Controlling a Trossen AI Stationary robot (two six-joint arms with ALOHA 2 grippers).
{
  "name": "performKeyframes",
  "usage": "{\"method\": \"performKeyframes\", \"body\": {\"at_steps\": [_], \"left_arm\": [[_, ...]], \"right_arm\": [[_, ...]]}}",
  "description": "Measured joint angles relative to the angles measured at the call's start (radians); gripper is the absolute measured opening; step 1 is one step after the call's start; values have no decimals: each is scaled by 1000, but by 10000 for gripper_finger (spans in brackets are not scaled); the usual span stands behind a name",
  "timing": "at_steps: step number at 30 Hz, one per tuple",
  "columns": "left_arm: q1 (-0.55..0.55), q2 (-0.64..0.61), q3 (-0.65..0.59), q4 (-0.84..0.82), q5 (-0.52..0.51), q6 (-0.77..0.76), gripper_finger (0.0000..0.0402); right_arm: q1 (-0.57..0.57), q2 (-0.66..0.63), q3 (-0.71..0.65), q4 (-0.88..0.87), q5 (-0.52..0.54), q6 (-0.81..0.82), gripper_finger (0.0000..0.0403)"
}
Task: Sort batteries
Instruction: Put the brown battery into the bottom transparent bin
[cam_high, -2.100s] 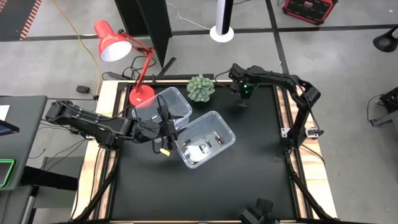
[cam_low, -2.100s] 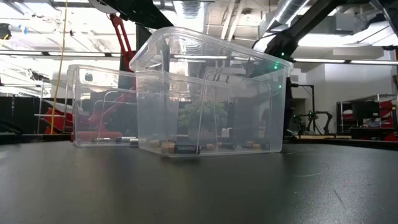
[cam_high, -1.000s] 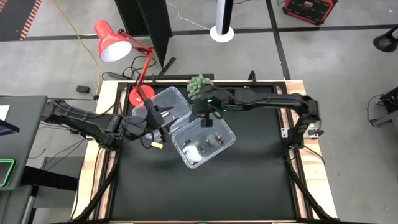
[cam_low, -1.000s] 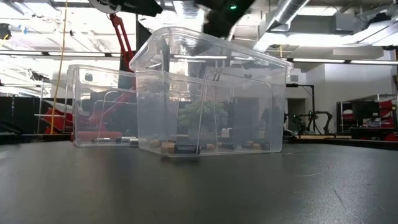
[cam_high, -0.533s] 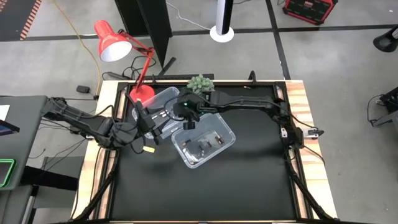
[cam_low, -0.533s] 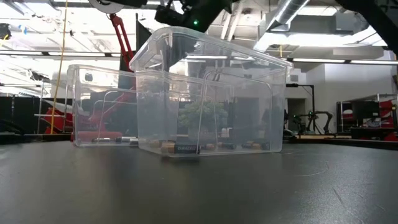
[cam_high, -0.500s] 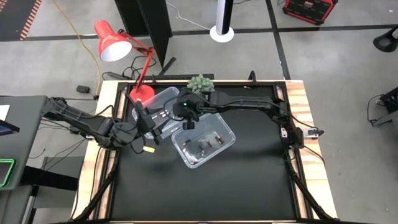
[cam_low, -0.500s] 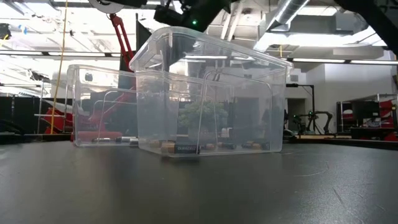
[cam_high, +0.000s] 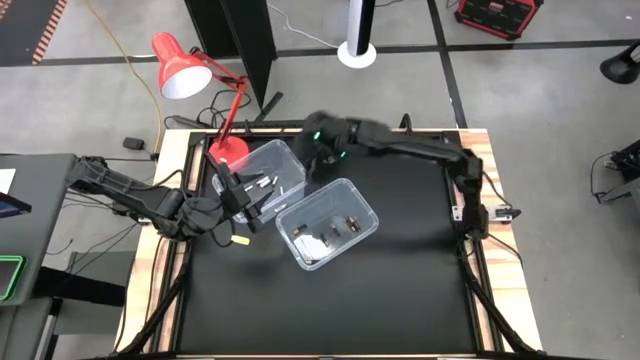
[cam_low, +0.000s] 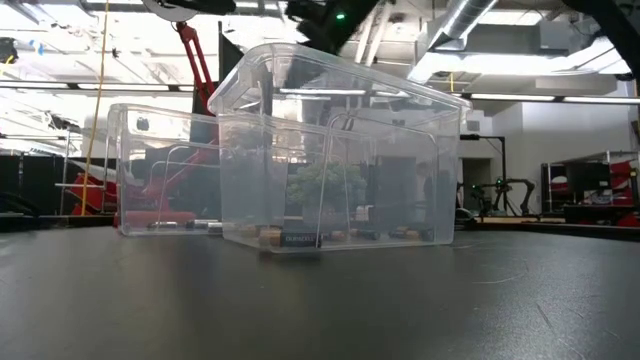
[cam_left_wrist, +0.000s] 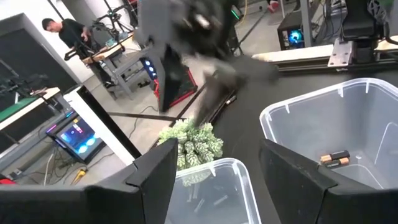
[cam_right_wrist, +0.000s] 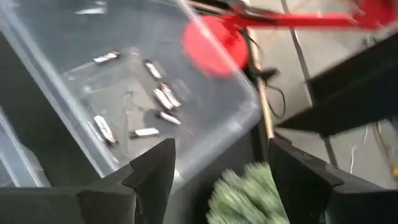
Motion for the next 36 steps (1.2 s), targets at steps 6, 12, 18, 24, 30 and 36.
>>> {"method": "performKeyframes", "body": {"at_steps": [6, 12, 18, 24, 30, 36], "left_arm": [[0, 0, 0, -9, 0, -1, 219], [0, 0, 0, -24, 2, -8, 219], [0, 0, 0, -27, 8, -9, 219], [0, 0, 0, -27, 11, -12, 219], [0, 0, 0, -27, 11, -20, 219], [0, 0, 0, -27, 11, -28, 219]], "right_arm": [[-138, -133, -84, -85, -66, 44, 269], [-284, -281, -296, -114, -107, 29, 270], [-409, -409, -508, -106, -110, -7, 264], [-532, -438, -660, -92, -171, -45, 241], [-622, -350, -746, -75, -174, -62, 220], [-688, -243, -753, -32, -174, -91, 219]]}}
